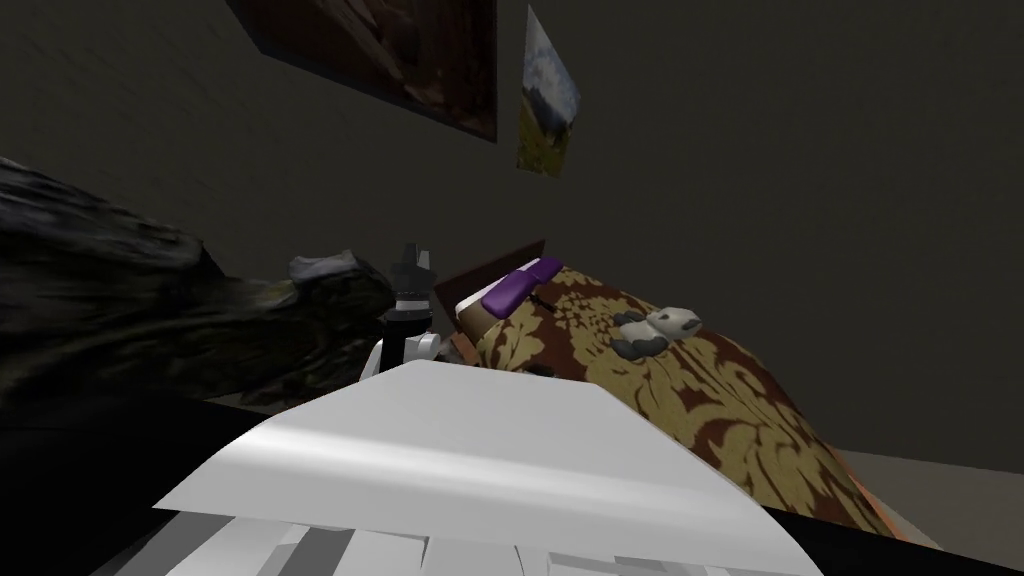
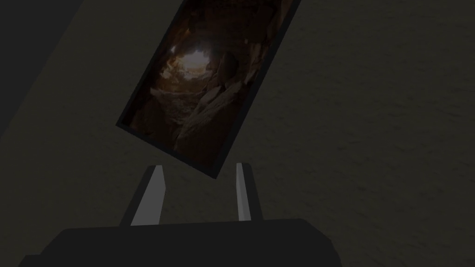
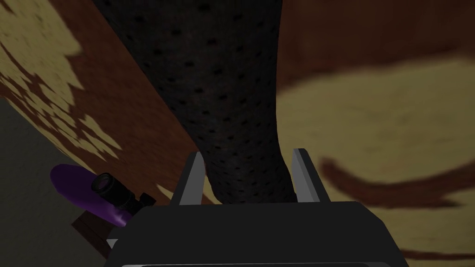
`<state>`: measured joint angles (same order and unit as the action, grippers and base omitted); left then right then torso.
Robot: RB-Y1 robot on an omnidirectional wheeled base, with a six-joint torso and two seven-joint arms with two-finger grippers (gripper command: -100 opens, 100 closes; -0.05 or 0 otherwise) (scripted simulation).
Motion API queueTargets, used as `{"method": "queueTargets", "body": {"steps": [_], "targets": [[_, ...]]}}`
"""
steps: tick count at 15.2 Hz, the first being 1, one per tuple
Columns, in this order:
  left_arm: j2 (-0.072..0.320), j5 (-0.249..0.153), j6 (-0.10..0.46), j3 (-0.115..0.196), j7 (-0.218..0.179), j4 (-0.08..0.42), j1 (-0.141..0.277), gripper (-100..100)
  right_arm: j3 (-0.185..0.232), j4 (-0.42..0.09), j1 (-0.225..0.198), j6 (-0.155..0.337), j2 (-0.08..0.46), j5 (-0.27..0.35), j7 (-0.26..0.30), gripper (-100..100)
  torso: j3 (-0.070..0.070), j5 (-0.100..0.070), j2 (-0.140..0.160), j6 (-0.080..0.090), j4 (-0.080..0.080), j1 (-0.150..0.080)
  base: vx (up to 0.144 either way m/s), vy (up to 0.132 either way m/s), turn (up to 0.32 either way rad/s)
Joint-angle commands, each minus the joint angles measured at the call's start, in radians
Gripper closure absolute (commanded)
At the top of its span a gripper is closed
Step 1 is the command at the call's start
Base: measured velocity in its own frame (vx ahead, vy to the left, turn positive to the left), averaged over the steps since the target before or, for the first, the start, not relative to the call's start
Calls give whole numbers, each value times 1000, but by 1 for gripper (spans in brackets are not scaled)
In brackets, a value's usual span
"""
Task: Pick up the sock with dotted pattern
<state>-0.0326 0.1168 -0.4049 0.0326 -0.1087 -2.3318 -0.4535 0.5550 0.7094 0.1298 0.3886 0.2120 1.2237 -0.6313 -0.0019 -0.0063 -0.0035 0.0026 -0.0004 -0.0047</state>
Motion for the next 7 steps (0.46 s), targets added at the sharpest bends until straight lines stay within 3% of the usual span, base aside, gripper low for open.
{"method": "queueTargets", "body": {"steps": [1,2,3,5,7], "targets": [[0,0,0,0,0,0,0,0,13,13,-1,-6,10,-24,-50,100,0,0,0,0,0,0,9,32,-204],[0,0,0,0,0,0,0,0,13,13,-1,-6,10,-24,-52,100,0,0,0,-1,0,0,1,22,-22],[0,0,0,0,0,0,0,0,57,30,-22,-23,33,-67,-83,100,1,0,1,-2,1,0,6,24,-310],[0,0,0,0,0,0,0,0,57,30,-22,-23,33,-75,-113,100,0,1,1,0,0,1,5,35,-333],[0,0,0,0,0,0,0,0,54,31,-19,-22,33,-75,-104,100,1,0,1,-2,1,1,-1,16,-25]]}}
